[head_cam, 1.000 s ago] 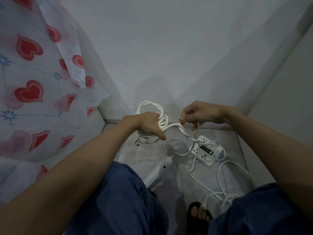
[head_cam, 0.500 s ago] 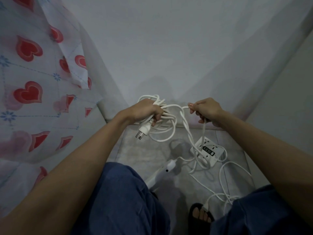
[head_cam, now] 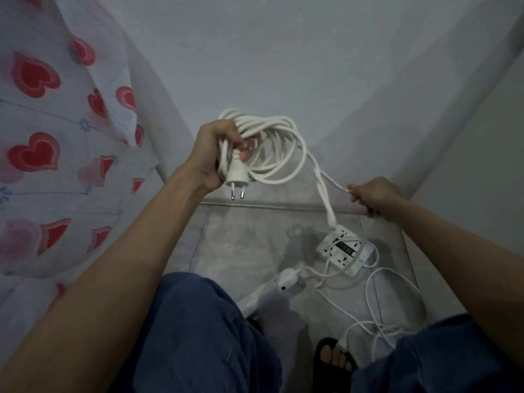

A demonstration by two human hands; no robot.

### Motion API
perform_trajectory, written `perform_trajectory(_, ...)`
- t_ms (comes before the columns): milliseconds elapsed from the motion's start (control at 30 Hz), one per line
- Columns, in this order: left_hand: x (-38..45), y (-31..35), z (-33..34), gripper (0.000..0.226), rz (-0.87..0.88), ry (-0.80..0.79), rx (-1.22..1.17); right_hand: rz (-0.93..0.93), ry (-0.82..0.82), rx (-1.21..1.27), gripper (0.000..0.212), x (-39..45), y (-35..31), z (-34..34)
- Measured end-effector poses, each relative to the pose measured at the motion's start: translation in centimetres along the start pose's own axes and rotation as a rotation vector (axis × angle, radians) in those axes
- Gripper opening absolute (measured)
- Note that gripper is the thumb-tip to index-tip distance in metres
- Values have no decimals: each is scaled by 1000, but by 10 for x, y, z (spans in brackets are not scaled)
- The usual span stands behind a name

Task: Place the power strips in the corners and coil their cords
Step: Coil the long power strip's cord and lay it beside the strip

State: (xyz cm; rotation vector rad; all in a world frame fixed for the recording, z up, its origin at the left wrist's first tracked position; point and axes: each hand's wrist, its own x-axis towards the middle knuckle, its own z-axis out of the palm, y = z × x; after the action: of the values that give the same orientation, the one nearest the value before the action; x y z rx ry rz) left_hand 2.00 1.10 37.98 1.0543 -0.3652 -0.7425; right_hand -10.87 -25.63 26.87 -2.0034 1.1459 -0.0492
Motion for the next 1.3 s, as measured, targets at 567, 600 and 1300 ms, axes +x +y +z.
perform_trajectory(567, 10, -6, -5, 11, -61, 299, -410, -600, -786, 74, 17, -76, -57, 60)
perform_trajectory(600, 10, -6, -5, 6, -64, 319, -392, -616, -754, 135, 10, -81, -63, 61)
perform_trajectory(1300, 2, 14, -56, 22, 103, 517, -561, 48, -80, -52, 39, -5, 8, 12)
